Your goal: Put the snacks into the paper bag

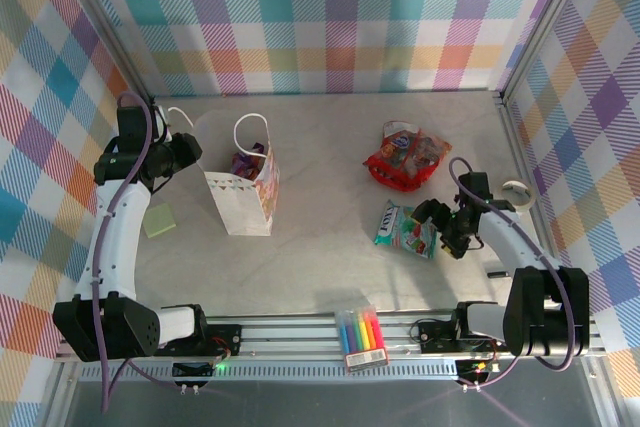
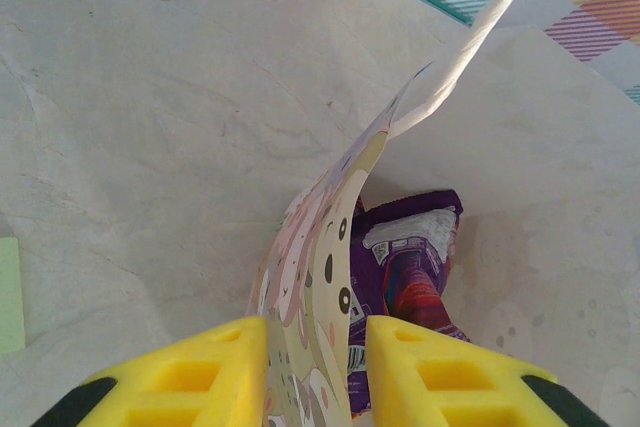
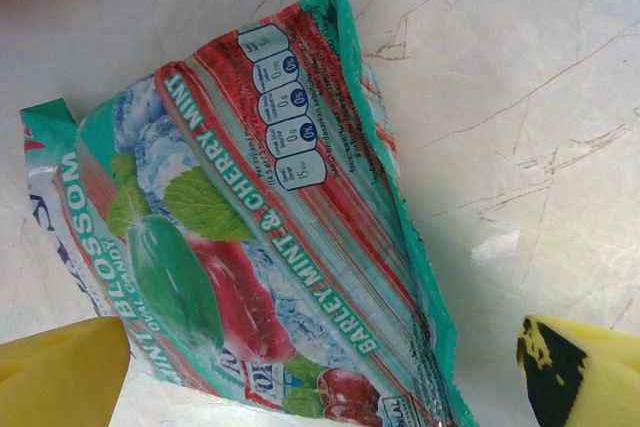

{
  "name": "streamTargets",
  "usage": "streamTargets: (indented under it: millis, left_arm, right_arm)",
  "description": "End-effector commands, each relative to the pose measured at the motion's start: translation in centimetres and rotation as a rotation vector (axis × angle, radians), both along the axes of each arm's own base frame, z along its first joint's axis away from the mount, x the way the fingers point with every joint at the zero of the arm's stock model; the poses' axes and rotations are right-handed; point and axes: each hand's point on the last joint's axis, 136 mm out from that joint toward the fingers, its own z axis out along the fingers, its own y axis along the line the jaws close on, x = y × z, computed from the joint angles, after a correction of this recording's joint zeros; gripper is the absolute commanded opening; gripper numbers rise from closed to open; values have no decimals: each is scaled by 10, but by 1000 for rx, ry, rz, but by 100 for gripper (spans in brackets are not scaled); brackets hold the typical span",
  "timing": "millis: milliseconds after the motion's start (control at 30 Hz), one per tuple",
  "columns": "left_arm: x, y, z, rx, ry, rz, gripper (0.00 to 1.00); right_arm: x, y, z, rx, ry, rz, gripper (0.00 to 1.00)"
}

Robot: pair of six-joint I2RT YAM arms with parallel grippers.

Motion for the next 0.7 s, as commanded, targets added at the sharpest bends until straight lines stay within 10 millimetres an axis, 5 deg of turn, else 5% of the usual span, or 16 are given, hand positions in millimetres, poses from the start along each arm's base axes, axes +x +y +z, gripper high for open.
streamTargets:
  millis: [0, 667]
  left_arm:
    - [-2, 0, -6, -1, 14, -10, 32]
    - [-1, -1, -10, -4, 26, -10, 33]
  right_arm:
    - [2, 1, -5, 18, -26, 4, 100]
    - [6, 17, -21, 112, -33, 43, 97]
